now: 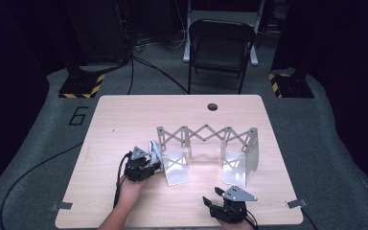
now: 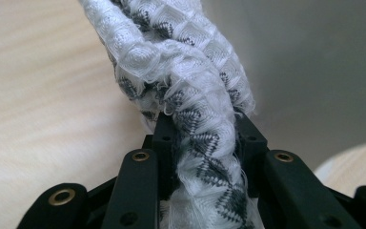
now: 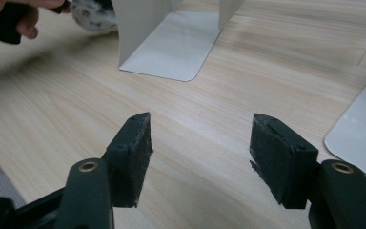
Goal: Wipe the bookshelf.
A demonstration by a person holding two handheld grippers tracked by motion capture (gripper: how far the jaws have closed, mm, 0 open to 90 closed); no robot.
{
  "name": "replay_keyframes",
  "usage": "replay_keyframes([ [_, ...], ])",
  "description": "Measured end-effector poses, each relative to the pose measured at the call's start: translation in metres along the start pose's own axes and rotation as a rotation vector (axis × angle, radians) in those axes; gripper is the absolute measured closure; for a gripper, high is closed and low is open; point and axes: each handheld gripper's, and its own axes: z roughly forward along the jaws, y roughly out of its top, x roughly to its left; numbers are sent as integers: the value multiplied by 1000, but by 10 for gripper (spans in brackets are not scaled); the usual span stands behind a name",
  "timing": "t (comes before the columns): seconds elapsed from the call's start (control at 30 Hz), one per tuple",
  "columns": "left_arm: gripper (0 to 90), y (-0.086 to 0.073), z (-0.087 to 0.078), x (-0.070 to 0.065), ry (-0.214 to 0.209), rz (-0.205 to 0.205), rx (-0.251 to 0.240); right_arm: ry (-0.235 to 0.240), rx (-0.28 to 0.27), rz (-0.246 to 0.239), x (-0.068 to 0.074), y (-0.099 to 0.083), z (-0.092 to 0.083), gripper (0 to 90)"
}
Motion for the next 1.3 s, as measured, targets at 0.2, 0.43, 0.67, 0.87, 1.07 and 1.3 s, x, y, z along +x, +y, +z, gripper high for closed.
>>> replay_keyframes([
  [0.2, 685, -3, -15, -10, -27, 15, -36, -24, -4, 14, -1, 1, 0, 363],
  [0.43, 685, -8, -45, -30, -86, 70, -66, -44, -10, -4, 1, 2, 0, 334],
  [0.67, 685, -21, -51, -44, -117, 79, -61, -47, -3, 12, -2, 3, 1, 299],
  [0.87, 686, -25, -53, -55, -129, 84, -68, -30, -8, -2, 0, 4, 1, 254],
  [1.07, 686, -32, -57, -68, -161, 111, -59, -47, -19, -14, -1, 9, -3, 348],
  [1.3, 686, -38, -60, -80, -177, 127, -70, -107, -38, 49, -9, 17, -5, 379],
])
